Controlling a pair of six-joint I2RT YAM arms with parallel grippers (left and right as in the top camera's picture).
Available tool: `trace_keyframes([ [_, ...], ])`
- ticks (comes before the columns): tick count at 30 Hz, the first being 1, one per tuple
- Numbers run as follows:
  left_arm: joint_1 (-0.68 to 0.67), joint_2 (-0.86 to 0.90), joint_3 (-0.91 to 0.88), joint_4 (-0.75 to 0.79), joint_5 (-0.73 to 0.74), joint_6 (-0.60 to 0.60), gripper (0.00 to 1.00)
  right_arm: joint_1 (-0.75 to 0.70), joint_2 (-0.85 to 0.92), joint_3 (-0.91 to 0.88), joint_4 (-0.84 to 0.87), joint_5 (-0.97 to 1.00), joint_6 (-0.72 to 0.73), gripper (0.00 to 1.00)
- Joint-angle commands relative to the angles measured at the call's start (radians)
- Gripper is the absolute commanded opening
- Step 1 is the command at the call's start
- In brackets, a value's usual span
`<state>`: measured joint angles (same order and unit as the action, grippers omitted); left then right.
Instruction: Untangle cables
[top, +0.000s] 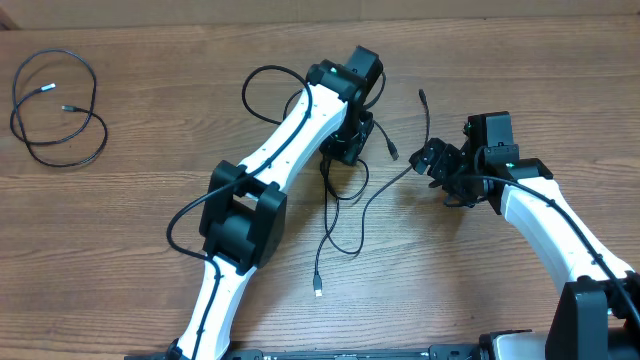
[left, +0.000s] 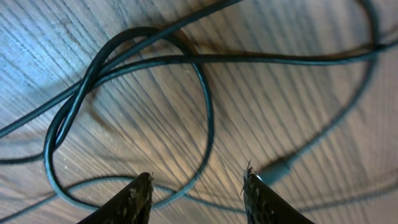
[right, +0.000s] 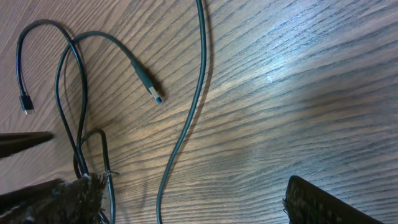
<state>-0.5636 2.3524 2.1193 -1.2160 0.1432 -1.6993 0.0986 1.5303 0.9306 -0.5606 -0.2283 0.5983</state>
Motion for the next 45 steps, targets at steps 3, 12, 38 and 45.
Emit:
trace_keyframes([
  [3, -0.019, 0.077, -0.012, 0.0, -0.043, 0.108, 0.44, -0.002, -0.021, 0.02, 0.0, 0.011, -0.004, 0.92],
  [12, 0.049, 0.069, 0.009, 0.16, -0.046, 1.16, 0.73, -0.002, -0.021, 0.019, -0.021, 0.011, -0.004, 0.93],
  [38, 0.079, 0.076, 0.053, 0.015, 0.086, 2.168, 0.6, -0.002, -0.021, 0.019, -0.021, 0.011, -0.003, 0.95],
  [45, 0.079, 0.114, 0.05, 0.012, 0.052, 2.167, 0.58, -0.002, -0.021, 0.02, -0.021, 0.011, -0.003, 0.95],
])
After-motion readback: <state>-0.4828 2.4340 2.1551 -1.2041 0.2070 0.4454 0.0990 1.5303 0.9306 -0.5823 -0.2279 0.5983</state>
